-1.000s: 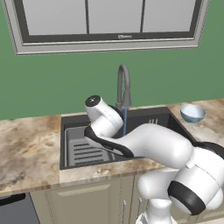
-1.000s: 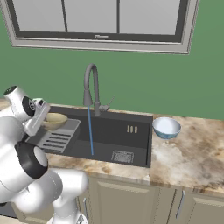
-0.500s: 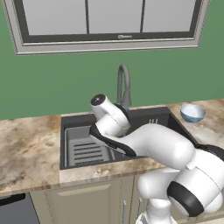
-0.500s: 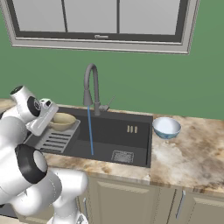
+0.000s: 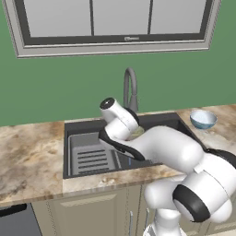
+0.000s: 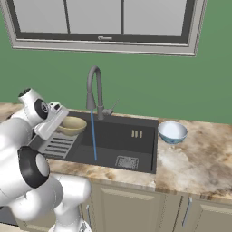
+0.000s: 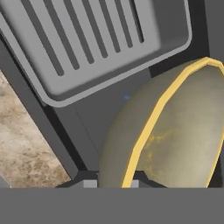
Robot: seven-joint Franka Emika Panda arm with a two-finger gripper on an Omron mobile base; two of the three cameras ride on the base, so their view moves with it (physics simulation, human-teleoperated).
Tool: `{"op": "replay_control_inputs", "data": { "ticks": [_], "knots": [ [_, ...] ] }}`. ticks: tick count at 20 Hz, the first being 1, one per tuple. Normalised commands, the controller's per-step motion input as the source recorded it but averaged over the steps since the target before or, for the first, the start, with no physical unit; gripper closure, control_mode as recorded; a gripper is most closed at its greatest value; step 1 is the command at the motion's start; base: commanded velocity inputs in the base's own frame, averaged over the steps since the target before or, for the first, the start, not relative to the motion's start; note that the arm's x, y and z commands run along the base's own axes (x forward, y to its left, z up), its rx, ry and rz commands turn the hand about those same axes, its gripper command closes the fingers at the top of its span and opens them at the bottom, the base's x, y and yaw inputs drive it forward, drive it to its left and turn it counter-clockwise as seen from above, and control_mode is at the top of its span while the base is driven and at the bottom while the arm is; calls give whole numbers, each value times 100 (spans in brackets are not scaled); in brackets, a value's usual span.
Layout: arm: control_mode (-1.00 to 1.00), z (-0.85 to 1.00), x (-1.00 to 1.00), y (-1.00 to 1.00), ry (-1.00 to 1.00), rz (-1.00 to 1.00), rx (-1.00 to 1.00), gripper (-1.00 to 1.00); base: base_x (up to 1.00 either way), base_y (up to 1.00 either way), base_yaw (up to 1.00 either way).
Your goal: Rinse each bowl for a few seconds and place them down in the sink or on the counter.
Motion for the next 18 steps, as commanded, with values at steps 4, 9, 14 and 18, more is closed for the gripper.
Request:
{"op": "replay_control_inputs", "data": {
  "ticks": [4,9,14,18],
  "knots": [
    [-100,0,5,-23,-1,-8,-2,100,0,0,0],
    [-100,-2,4,-8,-3,-7,-3,100,0,0,0],
    [-100,-7,3,10,-6,-1,-4,100,0,0,0],
    [-100,-9,16,11,-3,0,-3,100,0,0,0]
  ]
}}
